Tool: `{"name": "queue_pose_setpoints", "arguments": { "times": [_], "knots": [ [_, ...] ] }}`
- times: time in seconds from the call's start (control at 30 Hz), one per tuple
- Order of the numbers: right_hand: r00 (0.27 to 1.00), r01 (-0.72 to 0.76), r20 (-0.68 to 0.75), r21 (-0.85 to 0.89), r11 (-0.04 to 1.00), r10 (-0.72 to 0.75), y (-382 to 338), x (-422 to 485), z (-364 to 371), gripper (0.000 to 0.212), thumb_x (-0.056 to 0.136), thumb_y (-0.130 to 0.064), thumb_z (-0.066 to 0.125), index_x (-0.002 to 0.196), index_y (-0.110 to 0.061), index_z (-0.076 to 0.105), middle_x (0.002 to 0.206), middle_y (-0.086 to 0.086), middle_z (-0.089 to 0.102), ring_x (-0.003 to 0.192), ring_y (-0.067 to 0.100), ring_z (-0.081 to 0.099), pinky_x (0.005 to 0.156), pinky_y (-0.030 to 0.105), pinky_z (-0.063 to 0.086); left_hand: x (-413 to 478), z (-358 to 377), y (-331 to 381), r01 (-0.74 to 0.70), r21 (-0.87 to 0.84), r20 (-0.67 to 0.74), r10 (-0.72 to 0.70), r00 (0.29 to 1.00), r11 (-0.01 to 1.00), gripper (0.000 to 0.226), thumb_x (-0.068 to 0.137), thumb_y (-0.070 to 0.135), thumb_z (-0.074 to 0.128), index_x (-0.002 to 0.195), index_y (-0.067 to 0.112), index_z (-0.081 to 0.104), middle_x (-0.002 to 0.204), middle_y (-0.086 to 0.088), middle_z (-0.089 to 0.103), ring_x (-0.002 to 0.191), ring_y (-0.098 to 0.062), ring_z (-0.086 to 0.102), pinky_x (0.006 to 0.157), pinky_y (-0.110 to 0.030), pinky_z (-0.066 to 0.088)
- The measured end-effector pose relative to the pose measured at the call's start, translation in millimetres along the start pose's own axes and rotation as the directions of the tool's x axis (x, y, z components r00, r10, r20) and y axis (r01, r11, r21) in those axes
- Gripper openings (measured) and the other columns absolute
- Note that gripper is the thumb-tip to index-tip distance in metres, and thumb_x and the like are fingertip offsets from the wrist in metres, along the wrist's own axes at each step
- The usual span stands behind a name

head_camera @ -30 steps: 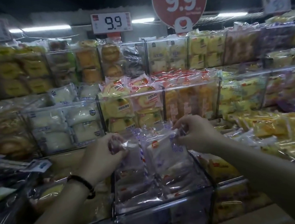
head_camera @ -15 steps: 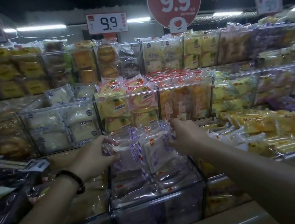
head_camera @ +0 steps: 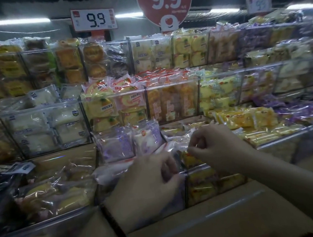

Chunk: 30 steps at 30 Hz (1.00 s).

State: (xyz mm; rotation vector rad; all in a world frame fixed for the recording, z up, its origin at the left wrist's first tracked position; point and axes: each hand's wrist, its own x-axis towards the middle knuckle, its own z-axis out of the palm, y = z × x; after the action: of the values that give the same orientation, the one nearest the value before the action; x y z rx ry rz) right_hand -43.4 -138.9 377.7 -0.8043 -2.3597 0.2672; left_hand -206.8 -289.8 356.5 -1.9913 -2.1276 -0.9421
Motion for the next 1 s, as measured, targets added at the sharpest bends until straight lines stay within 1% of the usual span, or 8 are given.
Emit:
{"name": "queue_pose_setpoints", "arguments": {
  "times": [0.17, 0.3, 0.47, 0.57, 0.63, 0.73, 0.9, 1.0],
  "knots": [
    [0.992, 0.01, 0.126, 0.056, 0.998, -0.017, 29.9, -60.1, -0.9, 0.02, 0.095, -0.032, 0.072, 0.074, -0.033, 0.071, 0.064, -0.008, 0.068, 0.061, 0.001, 0.065, 0.05, 0.02, 0.049, -8.6, 70.6, 33.9, -0.078, 0.04, 0.064, 0.075, 0.995, 0.996, 0.025, 0.084, 0.055, 0.063, 0.097, 0.036, 0.054, 0.092, 0.016, 0.066, 0.083, -0.003, 0.064, 0.074, -0.036, 0.058],
    [0.981, -0.068, 0.19, 0.171, 0.983, 0.035, 60.7, -88.7, 3.4, 0.019, 0.097, -0.028, 0.072, 0.078, -0.032, 0.073, 0.07, -0.009, 0.071, 0.056, 0.007, 0.067, 0.053, 0.03, 0.058, -13.5, 96.5, 55.2, -0.079, 0.029, 0.103, 0.075, 0.992, 0.996, 0.025, 0.086, 0.057, 0.061, 0.099, 0.037, 0.057, 0.087, 0.017, 0.063, 0.08, -0.004, 0.063, 0.073, -0.036, 0.059],
    [0.992, 0.087, -0.101, 0.184, 0.979, -0.069, 60.9, -79.1, 7.4, 0.011, 0.089, -0.022, 0.078, 0.089, -0.033, 0.073, 0.076, -0.016, 0.07, 0.071, 0.001, 0.068, 0.06, 0.026, 0.058, -18.6, 55.4, 34.9, -0.165, 0.247, -0.261, 0.229, 0.938, 0.955, 0.013, 0.087, 0.038, 0.067, 0.093, 0.036, 0.056, 0.091, 0.017, 0.053, 0.09, -0.009, 0.052, 0.076, -0.034, 0.049],
    [0.957, 0.237, -0.181, 0.032, 0.971, -0.227, 32.3, -45.7, 14.7, 0.029, 0.087, -0.025, 0.08, 0.112, -0.032, 0.067, 0.108, -0.015, 0.063, 0.1, 0.007, 0.06, 0.078, 0.03, 0.057, -17.7, 14.5, -11.6, -0.051, 0.381, -0.383, 0.208, 0.9, 0.923, 0.03, 0.077, 0.017, 0.073, 0.102, 0.029, 0.064, 0.103, 0.01, 0.057, 0.099, -0.018, 0.052, 0.084, -0.038, 0.047],
    [0.942, 0.298, -0.136, -0.089, 0.951, -0.308, 12.6, -18.8, 23.2, 0.048, 0.09, -0.033, 0.076, 0.133, -0.038, 0.056, 0.13, -0.011, 0.054, 0.122, 0.012, 0.047, 0.096, 0.031, 0.047, -18.6, -11.2, -41.1, 0.05, 0.458, -0.361, 0.134, 0.923, 0.888, 0.041, 0.07, 0.02, 0.07, 0.11, 0.028, 0.064, 0.11, 0.006, 0.057, 0.104, -0.024, 0.053, 0.086, -0.042, 0.049],
    [0.921, 0.385, 0.034, -0.245, 0.89, -0.389, -9.4, 15.1, 37.8, 0.06, 0.093, -0.035, 0.07, 0.146, -0.042, 0.044, 0.148, -0.008, 0.043, 0.142, 0.019, 0.031, 0.116, 0.041, 0.031, -22.3, -36.1, -72.8, 0.165, 0.512, -0.247, -0.039, 0.968, 0.843, 0.051, 0.068, 0.038, 0.058, 0.119, 0.036, 0.059, 0.115, 0.009, 0.057, 0.105, -0.025, 0.056, 0.088, -0.046, 0.052],
    [0.879, 0.473, 0.1, -0.303, 0.827, -0.466, -18.6, 49.0, 57.8, 0.046, 0.095, -0.022, 0.066, 0.135, -0.043, 0.059, 0.139, -0.012, 0.055, 0.136, 0.018, 0.041, 0.115, 0.041, 0.028, -6.1, -49.8, -105.1, 0.114, 0.518, -0.097, -0.074, 0.992, 0.848, 0.041, 0.078, 0.059, 0.063, 0.116, 0.043, 0.059, 0.109, 0.021, 0.066, 0.102, -0.012, 0.067, 0.086, -0.039, 0.053],
    [0.911, 0.409, 0.026, -0.195, 0.891, -0.413, -23.1, 67.3, 61.3, 0.035, 0.1, -0.024, 0.064, 0.13, -0.04, 0.06, 0.135, -0.012, 0.06, 0.131, 0.016, 0.046, 0.108, 0.04, 0.036, 17.1, -60.0, -124.5, 0.1, 0.431, -0.122, -0.052, 0.991, 0.897, 0.028, 0.091, 0.036, 0.065, 0.116, 0.045, 0.056, 0.103, 0.02, 0.073, 0.096, -0.011, 0.071, 0.079, -0.036, 0.056]
  ]
}}
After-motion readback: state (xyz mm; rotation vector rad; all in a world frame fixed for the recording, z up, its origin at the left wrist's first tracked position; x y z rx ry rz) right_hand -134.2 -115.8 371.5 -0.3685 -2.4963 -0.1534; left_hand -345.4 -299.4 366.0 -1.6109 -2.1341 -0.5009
